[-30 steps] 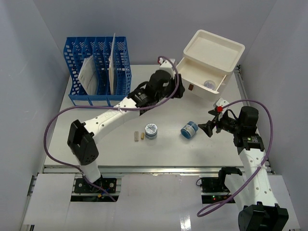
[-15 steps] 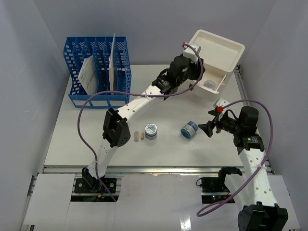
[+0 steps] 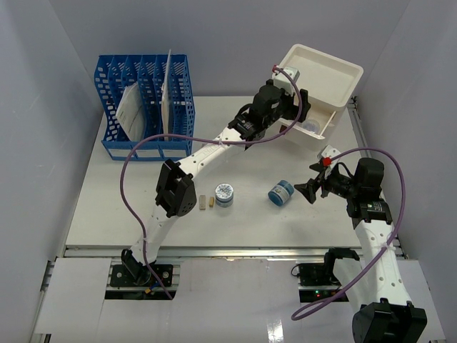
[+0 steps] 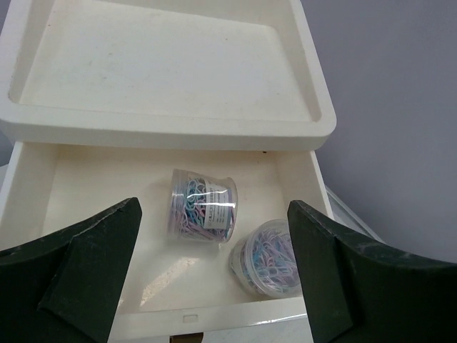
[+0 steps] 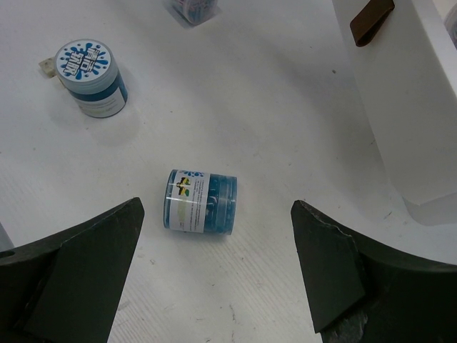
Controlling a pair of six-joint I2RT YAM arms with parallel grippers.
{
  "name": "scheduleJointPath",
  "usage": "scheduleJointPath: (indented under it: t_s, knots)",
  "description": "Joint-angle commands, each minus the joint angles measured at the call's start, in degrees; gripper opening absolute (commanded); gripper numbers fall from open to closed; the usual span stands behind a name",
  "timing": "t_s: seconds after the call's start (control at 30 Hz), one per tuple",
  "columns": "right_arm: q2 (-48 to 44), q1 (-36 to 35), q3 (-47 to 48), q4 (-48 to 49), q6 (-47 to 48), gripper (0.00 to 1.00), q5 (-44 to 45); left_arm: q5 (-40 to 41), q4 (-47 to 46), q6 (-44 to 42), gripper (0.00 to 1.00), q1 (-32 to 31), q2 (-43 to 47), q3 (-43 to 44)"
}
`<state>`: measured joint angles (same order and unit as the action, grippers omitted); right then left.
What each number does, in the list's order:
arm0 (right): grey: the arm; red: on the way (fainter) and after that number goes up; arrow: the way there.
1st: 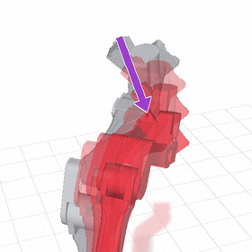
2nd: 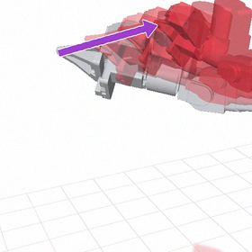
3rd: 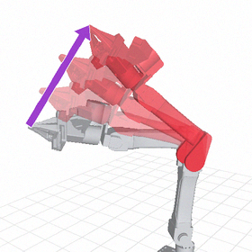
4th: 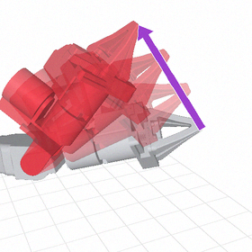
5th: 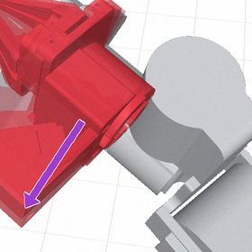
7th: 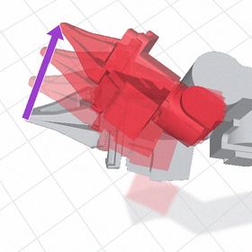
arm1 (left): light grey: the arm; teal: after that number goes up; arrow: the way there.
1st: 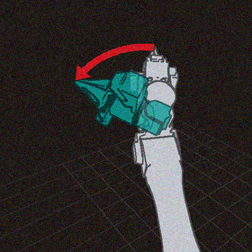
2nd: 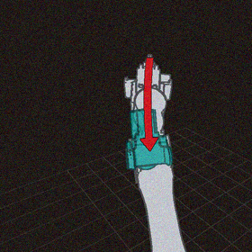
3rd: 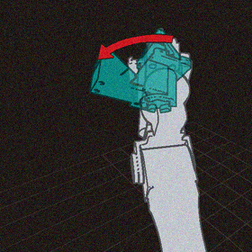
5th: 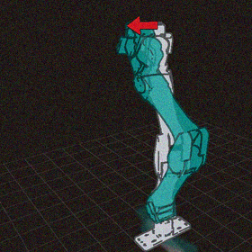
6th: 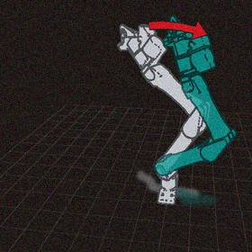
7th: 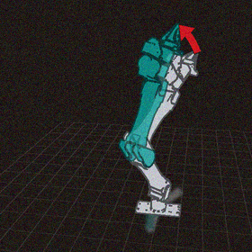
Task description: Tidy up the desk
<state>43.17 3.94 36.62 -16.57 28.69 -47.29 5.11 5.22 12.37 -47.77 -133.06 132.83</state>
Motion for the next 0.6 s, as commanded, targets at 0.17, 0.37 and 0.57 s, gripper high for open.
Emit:
scheduleJointPath:
  t_s: [0.17,0.37,0.57]
  knots:
    - [-0.2,1.6,-0.1,0.9,-0.6,0.9,-1.6,7.5,-2.1,0.1,0.83,2.4,22.7,-20.1]
    - [-0.1,2.0,-0.1,0.9,-0.7,0.9,-2.4,9.1,-6.7,6.2,0.81,9.8,43.5,-56.5]
    - [0.5,2.5,-0.2,1.0,-0.7,0.9,-2.6,1.3,3.6,8.4,0.94,19.1,44.3,-62.0]
